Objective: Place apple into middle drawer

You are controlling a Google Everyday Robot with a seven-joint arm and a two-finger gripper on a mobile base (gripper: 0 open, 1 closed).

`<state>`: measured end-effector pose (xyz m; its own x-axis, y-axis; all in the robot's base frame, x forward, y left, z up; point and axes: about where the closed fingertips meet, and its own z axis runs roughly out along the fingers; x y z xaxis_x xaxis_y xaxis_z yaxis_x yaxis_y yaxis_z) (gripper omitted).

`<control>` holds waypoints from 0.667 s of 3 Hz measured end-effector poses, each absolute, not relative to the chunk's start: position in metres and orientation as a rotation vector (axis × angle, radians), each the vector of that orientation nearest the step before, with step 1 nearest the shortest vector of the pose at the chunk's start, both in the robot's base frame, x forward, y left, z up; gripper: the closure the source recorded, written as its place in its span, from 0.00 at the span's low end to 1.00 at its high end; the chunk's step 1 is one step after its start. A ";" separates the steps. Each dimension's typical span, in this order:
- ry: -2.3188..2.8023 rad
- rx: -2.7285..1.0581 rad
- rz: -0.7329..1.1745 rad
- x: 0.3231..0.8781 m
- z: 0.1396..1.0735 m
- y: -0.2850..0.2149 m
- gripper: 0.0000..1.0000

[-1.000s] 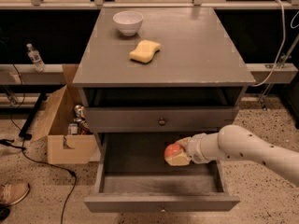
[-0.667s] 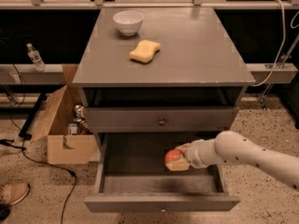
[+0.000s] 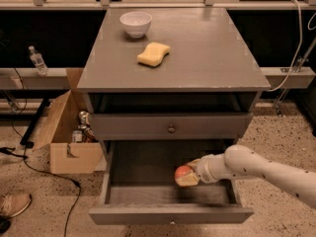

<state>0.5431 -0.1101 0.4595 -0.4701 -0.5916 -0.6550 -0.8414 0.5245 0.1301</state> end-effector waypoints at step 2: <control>2.275 -1.154 0.660 0.545 0.433 -0.109 0.11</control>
Offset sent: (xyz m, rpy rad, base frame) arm 0.0043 -0.0020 -0.0375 0.0093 0.1027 -0.0049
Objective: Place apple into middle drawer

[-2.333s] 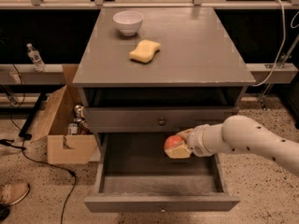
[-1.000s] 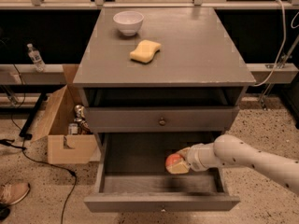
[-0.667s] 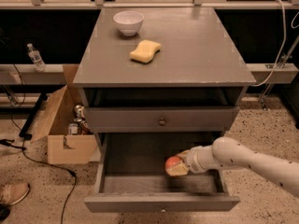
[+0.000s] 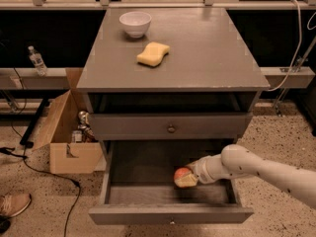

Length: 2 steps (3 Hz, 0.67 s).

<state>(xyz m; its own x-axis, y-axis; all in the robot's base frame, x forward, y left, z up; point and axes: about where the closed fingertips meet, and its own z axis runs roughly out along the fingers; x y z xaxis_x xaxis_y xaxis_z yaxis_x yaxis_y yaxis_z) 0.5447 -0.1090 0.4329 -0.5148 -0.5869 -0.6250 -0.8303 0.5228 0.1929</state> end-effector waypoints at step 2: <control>2.301 -1.039 0.642 0.548 0.440 -0.150 0.00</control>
Offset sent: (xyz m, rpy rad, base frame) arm 0.0031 -0.0991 0.0245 0.0259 -0.0262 -0.2059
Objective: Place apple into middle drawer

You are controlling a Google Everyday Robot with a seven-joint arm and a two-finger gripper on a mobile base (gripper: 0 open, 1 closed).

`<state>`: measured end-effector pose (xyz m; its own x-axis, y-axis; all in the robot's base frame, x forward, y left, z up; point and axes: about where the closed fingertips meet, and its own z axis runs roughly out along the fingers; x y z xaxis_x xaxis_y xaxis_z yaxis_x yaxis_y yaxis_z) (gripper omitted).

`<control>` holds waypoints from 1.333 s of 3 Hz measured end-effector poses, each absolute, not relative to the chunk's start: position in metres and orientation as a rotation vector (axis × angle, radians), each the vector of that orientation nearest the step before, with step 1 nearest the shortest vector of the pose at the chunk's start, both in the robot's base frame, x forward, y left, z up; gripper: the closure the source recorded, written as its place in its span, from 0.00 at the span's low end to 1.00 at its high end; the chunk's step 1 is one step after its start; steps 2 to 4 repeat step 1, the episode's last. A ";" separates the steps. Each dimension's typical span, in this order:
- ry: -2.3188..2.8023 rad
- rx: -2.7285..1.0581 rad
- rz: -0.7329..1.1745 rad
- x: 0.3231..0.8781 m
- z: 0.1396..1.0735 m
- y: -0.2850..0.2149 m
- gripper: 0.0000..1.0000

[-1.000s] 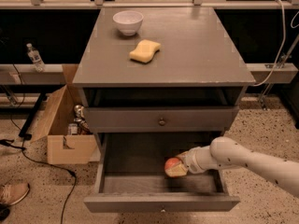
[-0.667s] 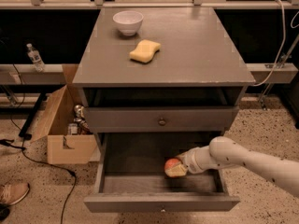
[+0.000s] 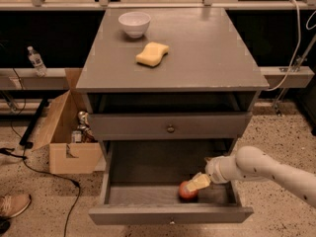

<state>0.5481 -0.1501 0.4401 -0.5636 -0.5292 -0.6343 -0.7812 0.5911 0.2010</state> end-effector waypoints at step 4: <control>2.280 -0.913 0.581 0.539 0.482 -0.215 0.00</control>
Offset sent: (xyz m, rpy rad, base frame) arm 0.0000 0.0000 0.0000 0.0000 0.0000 0.0000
